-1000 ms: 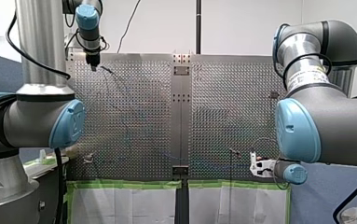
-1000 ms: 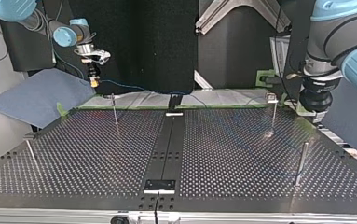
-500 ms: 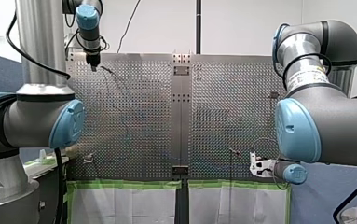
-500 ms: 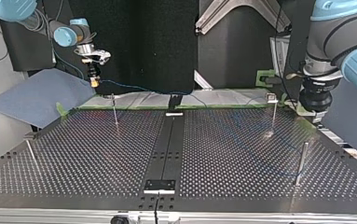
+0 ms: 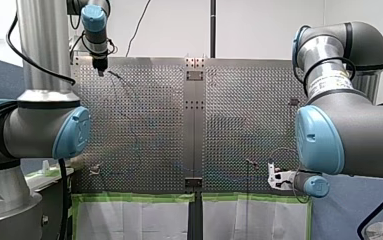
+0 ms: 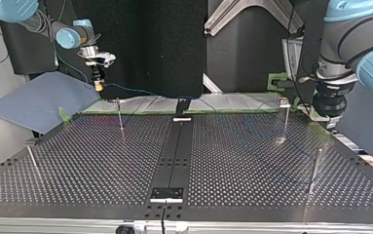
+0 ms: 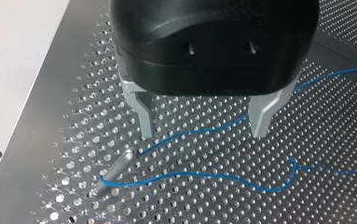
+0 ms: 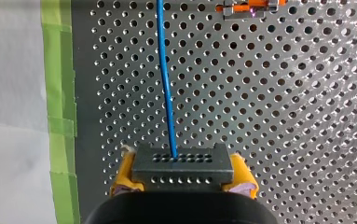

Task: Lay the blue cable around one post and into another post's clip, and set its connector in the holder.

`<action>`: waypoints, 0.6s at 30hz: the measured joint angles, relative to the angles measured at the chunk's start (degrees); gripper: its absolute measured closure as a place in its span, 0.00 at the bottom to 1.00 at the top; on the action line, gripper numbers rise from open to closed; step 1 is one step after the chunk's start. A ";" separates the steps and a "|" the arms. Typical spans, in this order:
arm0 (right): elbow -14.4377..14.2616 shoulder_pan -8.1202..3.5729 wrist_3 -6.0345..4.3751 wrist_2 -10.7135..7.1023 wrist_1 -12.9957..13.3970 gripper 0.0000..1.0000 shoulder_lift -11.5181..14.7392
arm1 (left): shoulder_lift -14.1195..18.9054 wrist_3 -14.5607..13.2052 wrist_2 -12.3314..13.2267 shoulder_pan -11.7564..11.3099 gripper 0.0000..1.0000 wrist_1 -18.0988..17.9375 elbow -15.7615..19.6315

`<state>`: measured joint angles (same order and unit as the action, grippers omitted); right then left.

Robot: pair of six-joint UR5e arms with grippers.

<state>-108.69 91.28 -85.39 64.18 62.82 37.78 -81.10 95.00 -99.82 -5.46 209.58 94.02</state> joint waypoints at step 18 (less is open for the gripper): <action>-1.88 -0.33 2.12 1.89 0.78 1.00 0.06 | -2.10 0.22 7.76 5.60 0.00 -8.05 6.38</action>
<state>-110.57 90.95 -83.26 66.07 63.60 37.84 -83.21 95.22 -92.07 0.14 201.53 100.40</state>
